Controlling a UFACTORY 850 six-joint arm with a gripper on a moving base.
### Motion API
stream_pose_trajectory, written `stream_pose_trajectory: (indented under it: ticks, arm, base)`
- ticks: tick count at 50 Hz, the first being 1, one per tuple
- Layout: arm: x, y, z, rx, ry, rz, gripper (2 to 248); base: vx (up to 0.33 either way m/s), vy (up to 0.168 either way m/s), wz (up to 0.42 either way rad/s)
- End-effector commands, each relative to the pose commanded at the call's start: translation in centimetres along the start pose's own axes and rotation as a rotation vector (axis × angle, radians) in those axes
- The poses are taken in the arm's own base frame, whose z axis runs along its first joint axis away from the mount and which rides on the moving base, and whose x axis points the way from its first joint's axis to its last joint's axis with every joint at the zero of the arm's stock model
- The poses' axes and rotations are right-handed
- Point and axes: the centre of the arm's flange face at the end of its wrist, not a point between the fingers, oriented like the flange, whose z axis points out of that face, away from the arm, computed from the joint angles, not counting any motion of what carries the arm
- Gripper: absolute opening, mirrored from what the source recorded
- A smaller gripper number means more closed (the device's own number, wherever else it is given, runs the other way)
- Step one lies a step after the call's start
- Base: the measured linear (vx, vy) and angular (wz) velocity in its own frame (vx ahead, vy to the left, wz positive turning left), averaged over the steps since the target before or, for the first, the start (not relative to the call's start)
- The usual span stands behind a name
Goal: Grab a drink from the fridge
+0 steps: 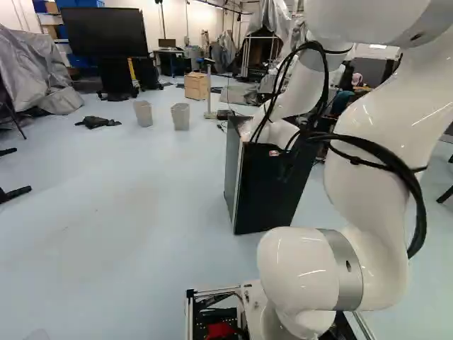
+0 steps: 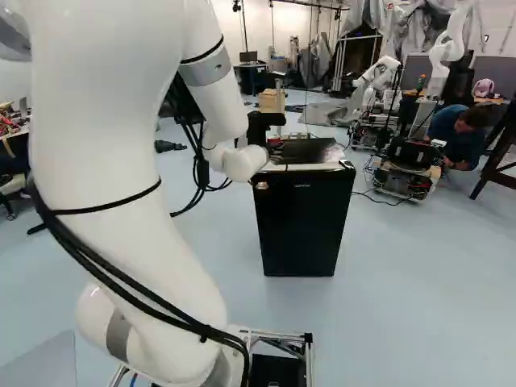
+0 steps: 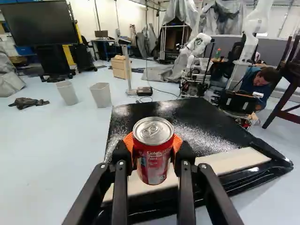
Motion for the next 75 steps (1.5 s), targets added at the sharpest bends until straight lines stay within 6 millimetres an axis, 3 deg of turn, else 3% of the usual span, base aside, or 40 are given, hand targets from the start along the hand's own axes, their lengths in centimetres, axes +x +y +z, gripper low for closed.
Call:
stream_pose_trajectory:
  ticks: [39, 57, 75]
  arm:
    - [-4.8, -3.9, -11.6, 0.096, -0.069, -0.018, 98]
    - [-6.8, -4.6, -15.0, 0.124, -0.09, -0.025, 98]
    - [-8.1, -4.9, -17.1, 0.142, -0.103, -0.03, 98]
  base:
    - [0.0, 0.0, 0.0]
    - [0.0, 0.0, 0.0]
    - [0.0, 0.0, 0.0]
